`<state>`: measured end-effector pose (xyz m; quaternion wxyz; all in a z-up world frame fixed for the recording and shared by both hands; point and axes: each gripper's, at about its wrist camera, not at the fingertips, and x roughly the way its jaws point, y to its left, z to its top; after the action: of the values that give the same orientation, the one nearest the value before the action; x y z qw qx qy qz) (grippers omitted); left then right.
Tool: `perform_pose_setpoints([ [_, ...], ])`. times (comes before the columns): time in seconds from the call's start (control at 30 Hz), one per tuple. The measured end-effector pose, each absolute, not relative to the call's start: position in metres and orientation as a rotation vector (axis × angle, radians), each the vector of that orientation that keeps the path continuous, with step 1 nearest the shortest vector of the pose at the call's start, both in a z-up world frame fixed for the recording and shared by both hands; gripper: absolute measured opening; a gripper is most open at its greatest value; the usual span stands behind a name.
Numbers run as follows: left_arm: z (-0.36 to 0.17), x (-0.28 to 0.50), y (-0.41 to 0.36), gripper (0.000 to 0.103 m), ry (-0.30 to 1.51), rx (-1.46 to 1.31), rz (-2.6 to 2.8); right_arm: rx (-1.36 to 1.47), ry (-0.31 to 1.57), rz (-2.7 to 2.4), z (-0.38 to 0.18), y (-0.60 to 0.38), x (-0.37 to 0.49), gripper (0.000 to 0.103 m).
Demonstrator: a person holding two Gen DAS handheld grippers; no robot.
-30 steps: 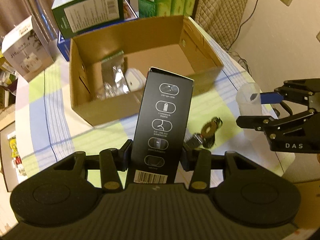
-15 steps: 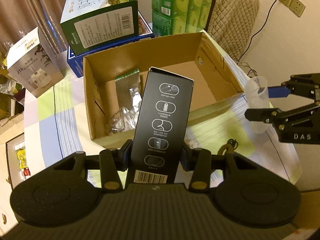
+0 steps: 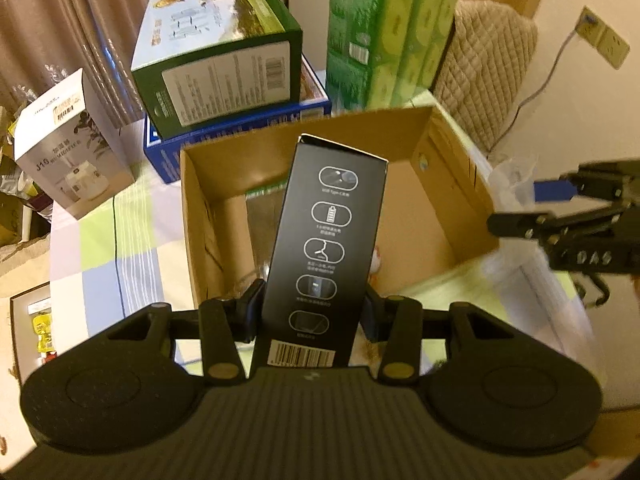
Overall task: Organize objects
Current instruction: 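Carry the black box and clear cup up over the cardboard box, then release the black box with the left gripper while the right gripper drops the cup into the box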
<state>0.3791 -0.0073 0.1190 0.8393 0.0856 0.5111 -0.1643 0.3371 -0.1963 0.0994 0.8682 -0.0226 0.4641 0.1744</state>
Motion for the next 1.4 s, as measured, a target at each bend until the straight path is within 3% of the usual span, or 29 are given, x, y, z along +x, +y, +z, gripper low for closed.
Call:
perform_pose_setpoints([
  [0.3, 0.112, 0.41, -0.021, 0.042, 1.059, 0.199, -0.337, -0.032, 0.982, 0.338, 0.088, -0.195, 0.36, 0.049],
  [0.43, 0.101, 0.418, -0.022, 0.049, 1.019, 0.206, -0.277, -0.036, 0.986, 0.331, 0.083, -0.195, 0.365, 0.049],
  [1.4, 0.077, 0.404, -0.011, 0.051, 1.048, 0.183, -0.301, 0.019, 0.99, 0.307, 0.069, -0.209, 0.368, 0.049],
])
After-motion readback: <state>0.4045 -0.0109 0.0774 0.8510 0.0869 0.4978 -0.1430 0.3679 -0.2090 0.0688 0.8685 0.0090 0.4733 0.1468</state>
